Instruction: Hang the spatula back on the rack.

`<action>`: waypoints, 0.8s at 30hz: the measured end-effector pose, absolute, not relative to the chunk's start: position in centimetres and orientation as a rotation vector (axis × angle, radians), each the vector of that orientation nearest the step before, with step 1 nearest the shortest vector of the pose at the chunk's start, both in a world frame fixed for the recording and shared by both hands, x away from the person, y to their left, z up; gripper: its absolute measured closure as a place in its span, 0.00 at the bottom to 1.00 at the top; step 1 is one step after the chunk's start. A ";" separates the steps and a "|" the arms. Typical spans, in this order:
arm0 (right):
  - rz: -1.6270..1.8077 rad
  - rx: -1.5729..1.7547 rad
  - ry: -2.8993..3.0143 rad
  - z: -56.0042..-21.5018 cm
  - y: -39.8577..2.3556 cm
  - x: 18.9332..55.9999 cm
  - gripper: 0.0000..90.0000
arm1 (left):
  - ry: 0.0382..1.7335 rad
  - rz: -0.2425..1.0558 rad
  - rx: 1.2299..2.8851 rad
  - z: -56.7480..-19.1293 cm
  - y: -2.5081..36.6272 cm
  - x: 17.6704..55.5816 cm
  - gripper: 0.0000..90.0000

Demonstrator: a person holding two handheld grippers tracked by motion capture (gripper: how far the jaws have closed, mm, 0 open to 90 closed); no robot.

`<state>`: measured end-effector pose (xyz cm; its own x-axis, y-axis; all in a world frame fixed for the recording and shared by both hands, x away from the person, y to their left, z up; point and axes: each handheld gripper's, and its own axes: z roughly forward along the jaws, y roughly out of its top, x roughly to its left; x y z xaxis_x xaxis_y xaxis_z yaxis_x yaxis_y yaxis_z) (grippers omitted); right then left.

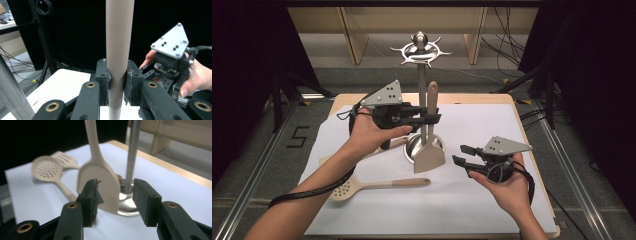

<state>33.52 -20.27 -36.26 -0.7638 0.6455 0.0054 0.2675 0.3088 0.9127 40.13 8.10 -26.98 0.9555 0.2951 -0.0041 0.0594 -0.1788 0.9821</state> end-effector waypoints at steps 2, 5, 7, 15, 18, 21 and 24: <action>1.396 0.840 2.215 -36.4 -20.2 33.2 0.62 | 0.266 0.220 1.746 -26.9 8.1 40.2 0.84; 1.338 0.864 2.194 -36.5 -20.3 32.9 0.62 | 0.270 0.220 1.741 -26.8 8.2 40.4 0.84; 1.329 0.862 2.194 -36.7 -20.4 32.9 0.61 | 0.275 0.221 1.738 -26.7 8.2 40.5 0.84; 1.329 0.905 2.189 -37.2 -20.7 32.9 0.61 | 0.288 0.225 1.735 -26.3 7.9 41.2 0.84; 1.343 0.908 2.168 -37.5 -20.6 32.9 0.61 | 0.289 0.228 1.735 -26.2 7.8 41.4 0.84; 1.342 0.916 2.181 -37.5 -20.6 32.9 0.61 | 0.293 0.222 1.737 -26.1 7.6 41.6 0.84; 1.331 0.913 2.193 -37.3 -20.7 32.9 0.61 | 0.304 0.210 1.733 -26.0 7.6 41.9 0.84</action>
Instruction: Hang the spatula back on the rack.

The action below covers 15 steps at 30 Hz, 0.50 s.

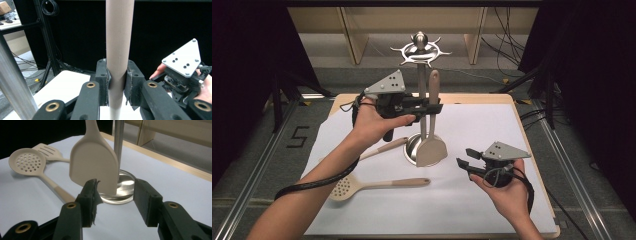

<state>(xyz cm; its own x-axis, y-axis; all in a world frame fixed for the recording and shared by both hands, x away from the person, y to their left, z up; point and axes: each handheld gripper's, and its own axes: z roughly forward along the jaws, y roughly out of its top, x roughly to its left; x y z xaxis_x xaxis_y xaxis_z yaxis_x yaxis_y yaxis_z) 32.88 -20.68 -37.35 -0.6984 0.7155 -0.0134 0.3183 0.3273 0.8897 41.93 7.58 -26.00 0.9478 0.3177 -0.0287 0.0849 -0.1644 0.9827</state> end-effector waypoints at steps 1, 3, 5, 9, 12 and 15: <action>1.331 0.912 2.195 -37.3 -20.7 32.9 0.61 | 0.309 0.210 1.732 -26.0 7.6 42.1 0.84; 1.330 0.911 2.198 -37.4 -20.6 32.9 0.61 | 0.308 0.214 1.733 -25.9 7.6 42.2 0.84; 1.330 0.909 2.197 -37.4 -20.6 32.9 0.61 | 0.313 0.215 1.733 -25.9 7.6 42.4 0.84; 1.339 0.931 2.193 -37.5 -20.5 32.9 0.61 | 0.319 0.212 1.730 -25.7 7.7 42.7 0.84; 1.340 0.934 2.202 -37.5 -20.4 32.9 0.61 | 0.327 0.213 1.728 -25.6 7.7 43.0 0.84; 1.342 0.935 2.195 -37.5 -20.4 32.9 0.61 | 0.332 0.209 1.728 -25.7 7.8 43.3 0.84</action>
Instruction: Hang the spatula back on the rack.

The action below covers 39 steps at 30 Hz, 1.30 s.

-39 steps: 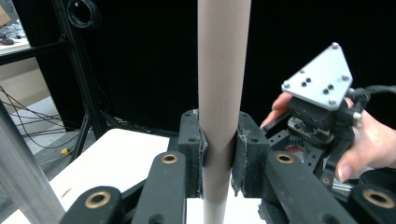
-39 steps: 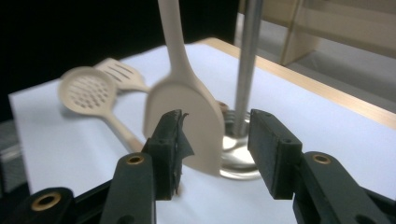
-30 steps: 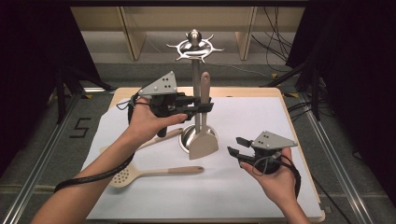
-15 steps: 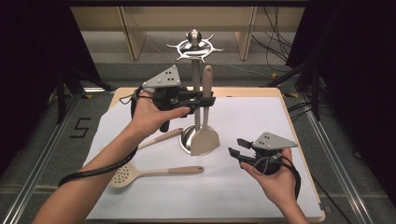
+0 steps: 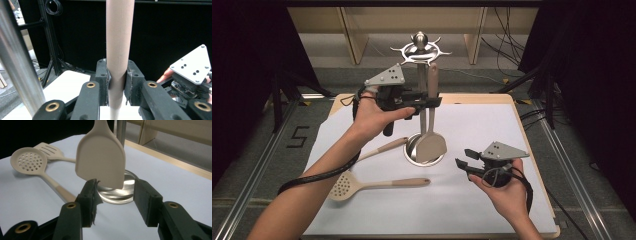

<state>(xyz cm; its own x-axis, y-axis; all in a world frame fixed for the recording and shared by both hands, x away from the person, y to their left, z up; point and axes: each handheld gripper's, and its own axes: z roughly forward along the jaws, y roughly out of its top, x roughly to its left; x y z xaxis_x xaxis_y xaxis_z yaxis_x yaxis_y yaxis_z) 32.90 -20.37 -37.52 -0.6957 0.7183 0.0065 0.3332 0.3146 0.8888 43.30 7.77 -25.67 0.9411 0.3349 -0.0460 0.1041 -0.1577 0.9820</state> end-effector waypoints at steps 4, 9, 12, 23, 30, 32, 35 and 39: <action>1.339 0.934 2.201 -37.6 -20.4 32.9 0.61 | 0.336 0.207 1.732 -25.8 7.8 43.5 0.84; 1.334 0.937 2.217 -37.6 -20.4 33.0 0.61 | 0.345 0.197 1.731 -26.0 7.9 43.8 0.84; 1.330 0.938 2.219 -37.7 -20.4 33.0 0.61 | 0.344 0.192 1.729 -26.0 8.0 43.9 0.84; 1.324 0.945 2.235 -37.9 -20.3 33.1 0.60 | 0.362 0.172 1.719 -26.4 8.4 44.2 0.84; 1.316 0.941 2.242 -38.0 -20.3 33.1 0.60 | 0.365 0.196 1.720 -26.9 8.9 44.8 0.84; 1.317 0.941 2.236 -38.1 -20.2 33.1 0.60 | 0.341 0.220 1.725 -26.9 9.0 45.0 0.83; 1.322 0.938 2.227 -38.2 -20.2 33.2 0.60 | 0.396 0.177 1.703 -27.1 8.9 44.6 0.83; 1.315 0.924 2.243 -38.2 -20.3 33.2 0.59 | 0.407 0.191 1.702 -27.1 9.1 44.5 0.83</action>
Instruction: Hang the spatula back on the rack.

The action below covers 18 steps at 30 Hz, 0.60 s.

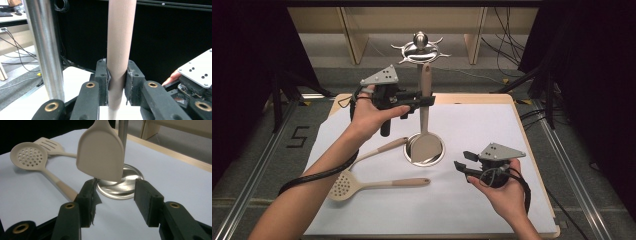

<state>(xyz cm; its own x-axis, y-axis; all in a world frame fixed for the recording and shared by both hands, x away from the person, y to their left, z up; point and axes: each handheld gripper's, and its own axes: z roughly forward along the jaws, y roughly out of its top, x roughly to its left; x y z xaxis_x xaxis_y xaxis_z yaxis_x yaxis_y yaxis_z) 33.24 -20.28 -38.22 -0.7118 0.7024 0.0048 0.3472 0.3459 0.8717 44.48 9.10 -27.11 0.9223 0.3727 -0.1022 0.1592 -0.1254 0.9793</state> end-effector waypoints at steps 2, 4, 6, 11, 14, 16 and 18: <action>1.309 0.941 2.244 -38.3 -20.2 33.1 0.59 | 0.410 0.203 1.705 -27.1 9.3 44.3 0.82; 1.305 0.951 2.251 -38.3 -20.3 33.1 0.59 | 0.418 0.206 1.698 -26.9 9.4 44.1 0.77; 1.309 0.950 2.251 -38.3 -20.4 33.2 0.58 | 0.411 0.253 1.712 -26.7 9.7 43.7 0.71; 1.313 0.976 2.231 -38.6 -20.6 33.2 0.57 | 0.426 0.341 1.741 -26.6 10.6 42.5 0.53; 1.305 0.968 2.237 -38.7 -20.9 33.5 0.57 | 0.445 0.372 1.737 -26.5 11.1 42.0 0.47; 1.302 0.994 2.241 -38.8 -21.0 33.4 0.57 | 0.460 0.420 1.734 -26.4 11.3 41.8 0.43; 1.299 1.005 2.240 -38.9 -21.2 33.4 0.57 | 0.476 0.460 1.724 -26.2 11.7 41.8 0.44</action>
